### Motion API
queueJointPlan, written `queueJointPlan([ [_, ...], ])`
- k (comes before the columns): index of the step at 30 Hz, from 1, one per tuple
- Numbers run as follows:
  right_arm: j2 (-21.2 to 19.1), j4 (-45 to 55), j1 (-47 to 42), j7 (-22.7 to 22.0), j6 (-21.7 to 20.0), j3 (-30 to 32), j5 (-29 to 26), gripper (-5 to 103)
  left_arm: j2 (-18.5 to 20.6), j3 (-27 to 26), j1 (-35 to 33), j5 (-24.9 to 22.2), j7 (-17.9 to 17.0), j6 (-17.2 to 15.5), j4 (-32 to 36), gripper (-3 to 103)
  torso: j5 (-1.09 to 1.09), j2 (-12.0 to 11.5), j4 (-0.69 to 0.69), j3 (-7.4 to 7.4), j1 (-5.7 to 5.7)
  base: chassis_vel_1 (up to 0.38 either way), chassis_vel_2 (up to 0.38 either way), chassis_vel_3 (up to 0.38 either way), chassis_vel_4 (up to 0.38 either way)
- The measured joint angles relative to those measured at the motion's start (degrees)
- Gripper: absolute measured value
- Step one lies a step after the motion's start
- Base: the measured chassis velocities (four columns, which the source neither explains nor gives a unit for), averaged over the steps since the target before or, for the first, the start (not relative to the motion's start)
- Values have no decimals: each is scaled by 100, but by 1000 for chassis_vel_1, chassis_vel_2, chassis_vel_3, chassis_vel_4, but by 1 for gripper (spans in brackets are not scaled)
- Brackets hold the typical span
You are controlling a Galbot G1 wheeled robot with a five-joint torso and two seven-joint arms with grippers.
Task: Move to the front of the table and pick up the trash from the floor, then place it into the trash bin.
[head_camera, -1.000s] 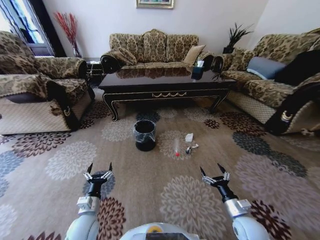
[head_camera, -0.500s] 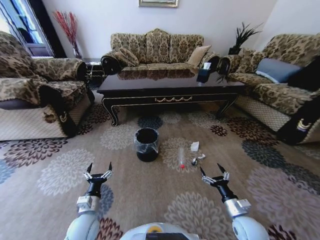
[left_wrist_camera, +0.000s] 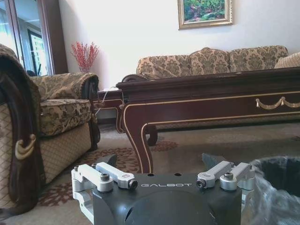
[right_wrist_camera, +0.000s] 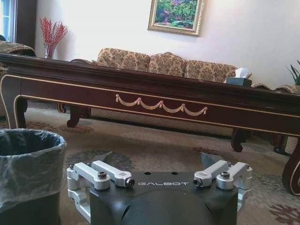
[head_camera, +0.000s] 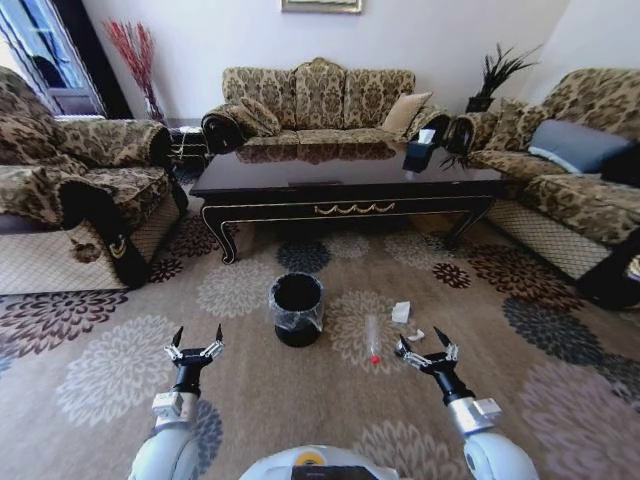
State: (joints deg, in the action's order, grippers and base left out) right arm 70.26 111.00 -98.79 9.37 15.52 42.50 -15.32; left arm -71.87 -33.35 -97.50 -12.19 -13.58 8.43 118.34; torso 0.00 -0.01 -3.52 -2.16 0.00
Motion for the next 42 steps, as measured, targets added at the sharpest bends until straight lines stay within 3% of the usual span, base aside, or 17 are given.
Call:
queueJointPlan([
  [7,-9,-23,39,-56,-3,-38,7,100,165,-8,141,-36,36,-75,-35,100,1,0,-1,0,0,-181,183,182,-187],
  [13,-11,-53,72,-388,16,-106,39,100,539,97,307,-195,159,-316,63,100,0,0,0,-2,1,-114,142,115,-110],
  [19,-73,-70,68,-391,33,-136,171,100,1097,386,683,-341,234,-554,27,100,-1,1,-1,0,0,-12,8,6,-10],
  [24,-180,-72,149,-400,-7,-272,177,100,1613,667,1071,-776,190,-935,46,100,0,1,1,0,0,0,0,0,0],
  [27,-227,-72,171,-412,-30,-339,177,100,2100,1119,1582,-1433,-26,-1429,54,100,0,1,0,0,0,0,0,0,0],
  [29,-235,-72,171,-413,-32,-346,176,100,2185,1240,1718,-1566,-85,-1522,45,100,0,1,0,-1,0,0,0,0,0],
  [32,-241,-74,154,-415,-34,-350,175,100,2563,2040,2654,-2157,-356,-1824,-125,100,0,1,-1,0,0,0,0,0,0],
  [34,-238,-74,153,-416,-34,-349,175,100,2596,2142,2770,-2253,-390,-1861,-140,100,0,0,-2,0,0,0,0,0,0],
  [37,-193,-71,155,-452,-50,-334,183,100,2733,2960,3641,-3100,-747,-2166,-301,100,0,0,-2,-1,0,0,0,0,0],
  [38,-193,-71,155,-452,-50,-334,183,100,2733,2960,3641,-3100,-747,-2166,-301,100,0,0,-2,-1,0,0,0,0,0],
  [42,-113,-114,149,-506,-68,-324,275,100,2636,3385,4104,-4213,-1402,-2633,-337,101,0,0,0,-1,0,0,0,0,0],
])
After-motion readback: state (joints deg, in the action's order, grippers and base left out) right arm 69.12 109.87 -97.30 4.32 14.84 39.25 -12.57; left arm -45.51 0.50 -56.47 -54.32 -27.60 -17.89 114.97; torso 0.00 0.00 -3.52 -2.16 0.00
